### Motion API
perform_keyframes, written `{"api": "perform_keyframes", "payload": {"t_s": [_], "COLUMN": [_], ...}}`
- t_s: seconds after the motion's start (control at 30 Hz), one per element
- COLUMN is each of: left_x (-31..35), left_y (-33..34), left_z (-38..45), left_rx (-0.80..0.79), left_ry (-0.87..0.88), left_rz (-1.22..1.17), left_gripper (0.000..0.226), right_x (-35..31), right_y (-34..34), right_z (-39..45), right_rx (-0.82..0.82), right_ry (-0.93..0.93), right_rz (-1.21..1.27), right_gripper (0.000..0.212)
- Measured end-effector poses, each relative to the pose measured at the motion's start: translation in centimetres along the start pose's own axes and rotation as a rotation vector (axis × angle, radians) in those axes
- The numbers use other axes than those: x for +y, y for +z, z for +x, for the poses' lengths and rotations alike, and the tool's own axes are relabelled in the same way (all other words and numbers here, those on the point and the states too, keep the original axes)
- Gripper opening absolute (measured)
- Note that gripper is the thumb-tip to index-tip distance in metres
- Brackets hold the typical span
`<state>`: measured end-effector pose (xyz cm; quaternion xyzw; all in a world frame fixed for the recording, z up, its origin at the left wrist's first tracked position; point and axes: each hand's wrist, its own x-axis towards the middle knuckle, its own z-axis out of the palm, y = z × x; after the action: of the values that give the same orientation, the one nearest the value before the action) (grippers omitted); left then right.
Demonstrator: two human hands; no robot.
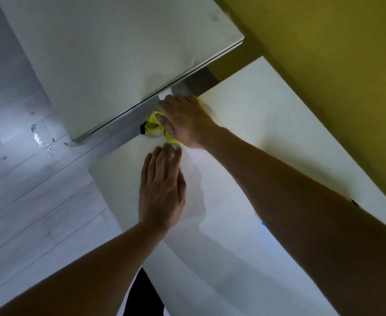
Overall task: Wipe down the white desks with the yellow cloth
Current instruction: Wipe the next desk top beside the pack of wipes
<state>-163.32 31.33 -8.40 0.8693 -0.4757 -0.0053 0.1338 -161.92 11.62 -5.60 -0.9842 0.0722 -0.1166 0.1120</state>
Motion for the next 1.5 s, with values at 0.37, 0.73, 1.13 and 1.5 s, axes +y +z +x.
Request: {"api": "perform_keyframes", "payload": {"t_s": [0.37,0.73,1.13,1.5], "left_x": [5.7,7.7,7.7,7.7], "left_y": [0.3,2.5,2.4,2.8], "left_z": [4.3,5.3,5.2,4.5], "left_rx": [-0.032,-0.095,-0.069,-0.034], "left_ry": [0.173,0.245,0.25,0.256], "left_rz": [-0.069,-0.009,-0.021,-0.057], "left_gripper": [0.052,0.06,0.06,0.055], "right_x": [13.0,15.2,16.0,15.8], "right_y": [-3.3,-2.2,-3.5,-5.7], "right_z": [-0.9,-2.1,-5.4,-16.6], "right_rx": [0.111,0.167,0.217,-0.035], "right_ry": [0.566,0.645,0.932,0.839], "right_rz": [-0.159,-0.174,0.006,0.05], "right_gripper": [0.034,0.033,0.038,0.053]}}
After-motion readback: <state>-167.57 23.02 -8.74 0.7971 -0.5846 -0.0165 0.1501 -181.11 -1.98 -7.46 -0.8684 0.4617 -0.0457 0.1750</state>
